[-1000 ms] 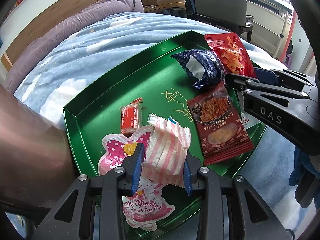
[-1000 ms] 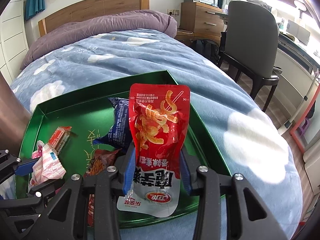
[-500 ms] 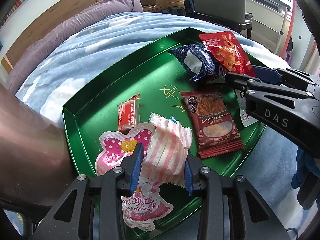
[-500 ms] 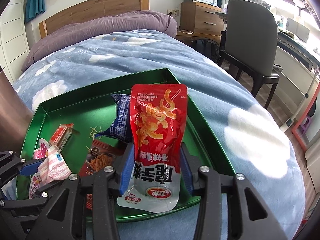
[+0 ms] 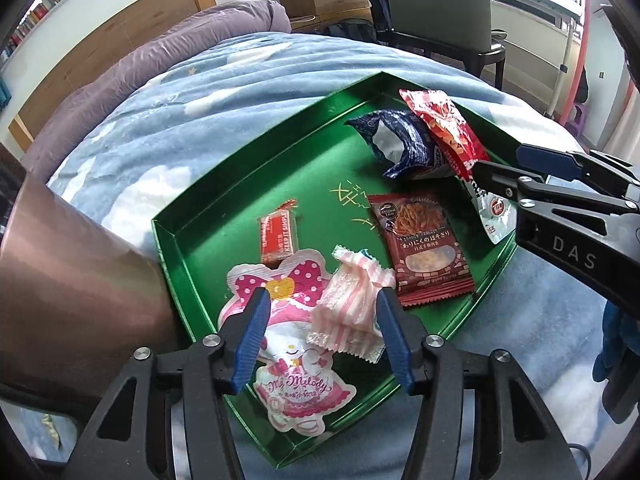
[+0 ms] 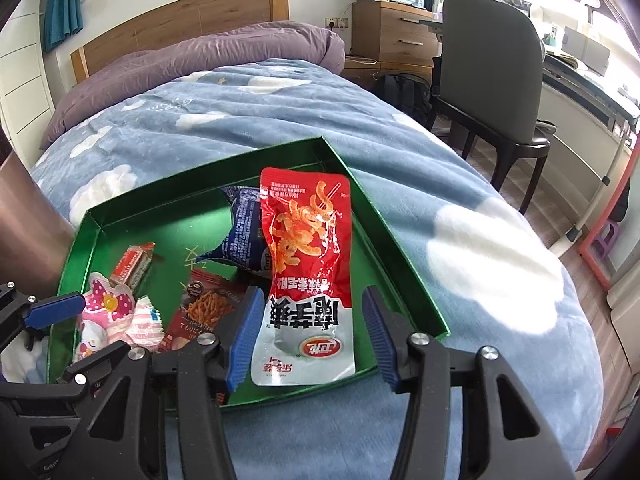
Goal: Organize snacks
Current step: 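Lower the striped candy and red spicy strip bag into the tray, opening both tools, then withdraw both open tools from the tray toward the loose candies on the blanket, then grasp the gold-green candy with the left tool while the right tool grasps the brown wrapper, then lift both held candies and carry them toward the green tray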
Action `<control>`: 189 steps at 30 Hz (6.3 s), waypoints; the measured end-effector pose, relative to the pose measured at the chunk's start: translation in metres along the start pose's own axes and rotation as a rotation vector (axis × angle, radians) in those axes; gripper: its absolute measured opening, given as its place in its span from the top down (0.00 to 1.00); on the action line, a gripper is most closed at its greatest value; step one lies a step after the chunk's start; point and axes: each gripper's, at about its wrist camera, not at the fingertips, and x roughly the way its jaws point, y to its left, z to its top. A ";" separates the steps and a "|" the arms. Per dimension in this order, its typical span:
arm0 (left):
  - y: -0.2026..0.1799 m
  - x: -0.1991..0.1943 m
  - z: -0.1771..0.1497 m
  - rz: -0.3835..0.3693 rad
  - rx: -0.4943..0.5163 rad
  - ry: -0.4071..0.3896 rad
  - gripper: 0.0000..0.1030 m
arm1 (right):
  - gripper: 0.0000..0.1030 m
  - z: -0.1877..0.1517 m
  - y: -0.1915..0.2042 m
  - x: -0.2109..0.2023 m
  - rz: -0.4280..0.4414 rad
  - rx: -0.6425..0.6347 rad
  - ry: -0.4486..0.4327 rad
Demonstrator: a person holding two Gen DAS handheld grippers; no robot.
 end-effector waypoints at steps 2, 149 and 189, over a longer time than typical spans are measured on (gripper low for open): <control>0.003 -0.007 0.001 -0.003 -0.009 -0.006 0.50 | 0.24 0.001 0.001 -0.009 -0.002 0.000 -0.005; 0.422 -0.007 -0.267 0.114 -0.720 0.092 0.81 | 0.25 -0.027 0.493 0.028 0.339 -0.434 0.224; 0.325 -0.146 -0.309 0.062 -0.730 0.024 0.82 | 0.28 -0.106 0.398 -0.144 0.364 -0.401 0.203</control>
